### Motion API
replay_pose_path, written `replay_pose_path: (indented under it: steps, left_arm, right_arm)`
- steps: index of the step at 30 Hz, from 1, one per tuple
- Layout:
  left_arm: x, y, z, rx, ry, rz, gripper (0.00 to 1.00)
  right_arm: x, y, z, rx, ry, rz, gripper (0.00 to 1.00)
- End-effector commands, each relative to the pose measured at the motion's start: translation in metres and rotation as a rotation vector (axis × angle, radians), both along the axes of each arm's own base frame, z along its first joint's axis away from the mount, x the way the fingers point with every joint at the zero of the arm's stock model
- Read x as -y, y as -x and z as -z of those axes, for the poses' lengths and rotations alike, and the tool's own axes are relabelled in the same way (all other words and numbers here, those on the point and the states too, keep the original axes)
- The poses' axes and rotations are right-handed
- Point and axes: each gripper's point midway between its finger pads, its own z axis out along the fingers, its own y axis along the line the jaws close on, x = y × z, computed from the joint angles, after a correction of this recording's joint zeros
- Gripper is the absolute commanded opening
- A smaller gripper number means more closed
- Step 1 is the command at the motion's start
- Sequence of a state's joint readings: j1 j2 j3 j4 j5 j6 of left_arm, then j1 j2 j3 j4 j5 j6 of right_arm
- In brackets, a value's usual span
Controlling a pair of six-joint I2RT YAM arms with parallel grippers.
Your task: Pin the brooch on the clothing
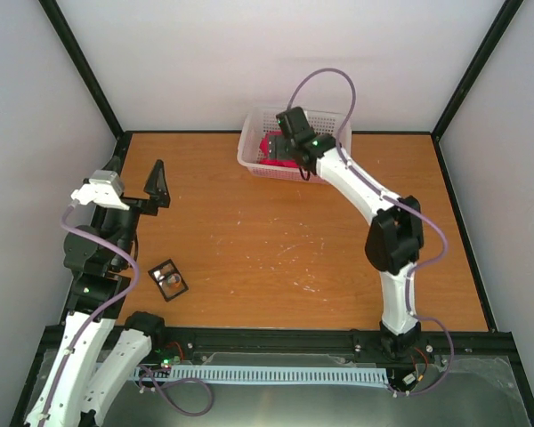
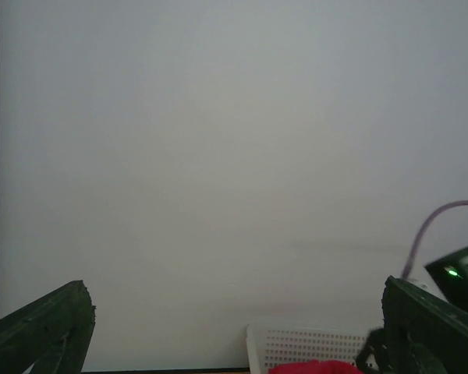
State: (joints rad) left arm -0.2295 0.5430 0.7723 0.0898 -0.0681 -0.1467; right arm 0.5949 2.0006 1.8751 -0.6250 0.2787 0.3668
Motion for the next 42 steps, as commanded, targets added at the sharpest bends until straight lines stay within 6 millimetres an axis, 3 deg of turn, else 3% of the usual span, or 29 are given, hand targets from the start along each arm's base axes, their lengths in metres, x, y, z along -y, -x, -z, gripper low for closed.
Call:
replay_pose_path:
  steps: [1,3,6,9,12,14,17,21,23,24,26,34,38,42]
  left_arm:
    - [0.004,0.004,-0.006,0.025,0.002,0.016,1.0]
    - [0.006,0.003,-0.005,0.022,0.0,0.026,1.0]
    - [0.006,0.002,-0.004,0.018,-0.003,0.023,1.0]
    - [0.007,0.001,-0.003,0.016,-0.003,0.024,1.0]
    - [0.011,-0.001,-0.001,0.011,-0.007,0.04,1.0]
    - [0.014,-0.001,-0.001,0.012,-0.008,0.051,1.0]
    - [0.015,-0.001,0.0,0.009,-0.007,0.054,1.0]
    - [0.015,-0.001,0.001,0.007,-0.006,0.054,1.0]
    - [0.015,0.0,0.0,0.009,-0.005,0.056,1.0]
    - [0.015,0.0,0.0,0.009,-0.004,0.057,1.0]
    - [0.015,0.0,0.0,0.008,-0.004,0.058,1.0]
    - [0.016,0.0,0.0,0.009,-0.002,0.064,1.0]
    - [0.018,0.0,0.001,0.007,-0.002,0.069,1.0]
    - [0.019,0.0,0.001,0.004,-0.002,0.071,1.0]
  right_arm:
    - [0.016,-0.05,0.023,0.019,0.162,0.019,1.0]
    - [0.012,-0.081,0.032,0.027,0.172,0.023,1.0]
    - [0.007,-0.103,0.059,-0.003,0.187,0.01,1.0]
    - [0.011,-0.109,0.088,-0.038,0.195,0.022,1.0]
    - [0.032,-0.11,0.112,-0.09,0.199,0.079,1.0]
    - [0.047,-0.109,0.122,-0.124,0.206,0.099,0.89]
    - [0.073,-0.11,0.127,-0.152,0.245,0.134,0.62]
    - [0.125,-0.104,0.13,-0.191,0.297,0.2,0.36]
    - [0.158,-0.101,0.127,-0.204,0.317,0.245,0.21]
    - [0.174,-0.101,0.122,-0.202,0.324,0.274,0.19]
    - [0.208,-0.093,0.123,-0.227,0.346,0.329,0.19]
    - [0.332,-0.068,0.083,-0.215,0.355,0.559,0.19]
    - [0.37,-0.065,0.048,-0.166,0.342,0.633,0.16]
    - [0.38,-0.065,-0.001,-0.089,0.379,0.663,0.12]
